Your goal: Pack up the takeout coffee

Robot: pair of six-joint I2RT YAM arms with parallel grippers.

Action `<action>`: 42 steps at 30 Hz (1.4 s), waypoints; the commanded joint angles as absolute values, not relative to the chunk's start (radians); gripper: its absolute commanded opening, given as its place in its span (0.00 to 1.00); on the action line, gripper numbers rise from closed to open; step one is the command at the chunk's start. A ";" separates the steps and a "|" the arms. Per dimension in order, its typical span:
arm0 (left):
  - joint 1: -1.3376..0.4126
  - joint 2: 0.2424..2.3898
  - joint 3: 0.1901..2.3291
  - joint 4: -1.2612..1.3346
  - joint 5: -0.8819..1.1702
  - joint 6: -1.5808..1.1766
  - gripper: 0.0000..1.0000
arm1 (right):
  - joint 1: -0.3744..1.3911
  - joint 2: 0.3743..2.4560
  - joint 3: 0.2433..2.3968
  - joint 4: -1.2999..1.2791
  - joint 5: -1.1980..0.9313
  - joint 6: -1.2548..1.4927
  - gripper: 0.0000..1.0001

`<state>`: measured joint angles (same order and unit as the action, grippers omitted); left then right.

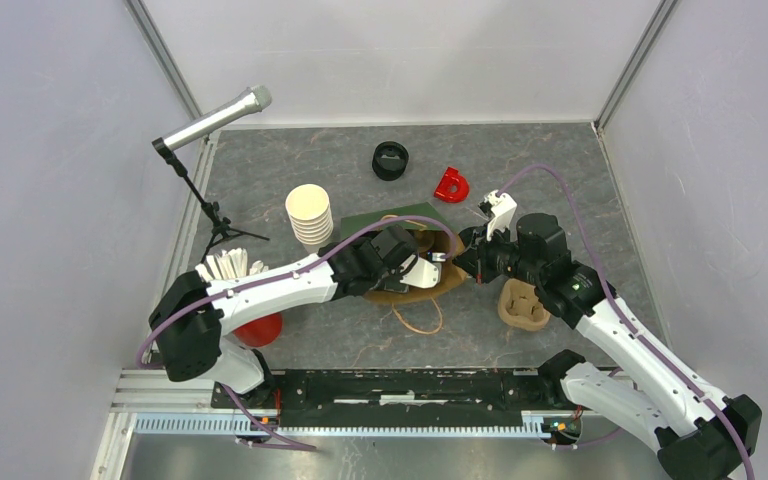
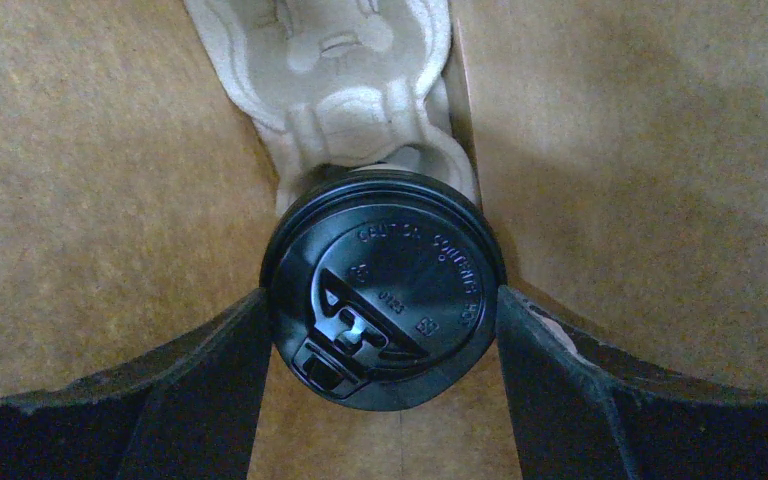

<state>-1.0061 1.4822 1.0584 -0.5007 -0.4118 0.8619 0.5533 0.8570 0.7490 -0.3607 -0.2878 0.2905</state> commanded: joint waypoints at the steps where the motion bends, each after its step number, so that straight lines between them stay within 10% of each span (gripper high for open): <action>1: -0.985 1.512 1.055 -0.534 -0.411 0.844 0.39 | 0.549 0.838 0.755 -0.349 -0.302 0.279 0.00; 42: -1.005 1.503 1.179 -0.644 -0.391 0.831 0.78 | 0.549 0.854 0.755 -0.327 -0.318 0.273 0.00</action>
<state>-1.0012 1.5131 1.1355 -0.6037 -0.4049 0.8608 0.5533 0.8516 0.7418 -0.3561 -0.3027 0.2893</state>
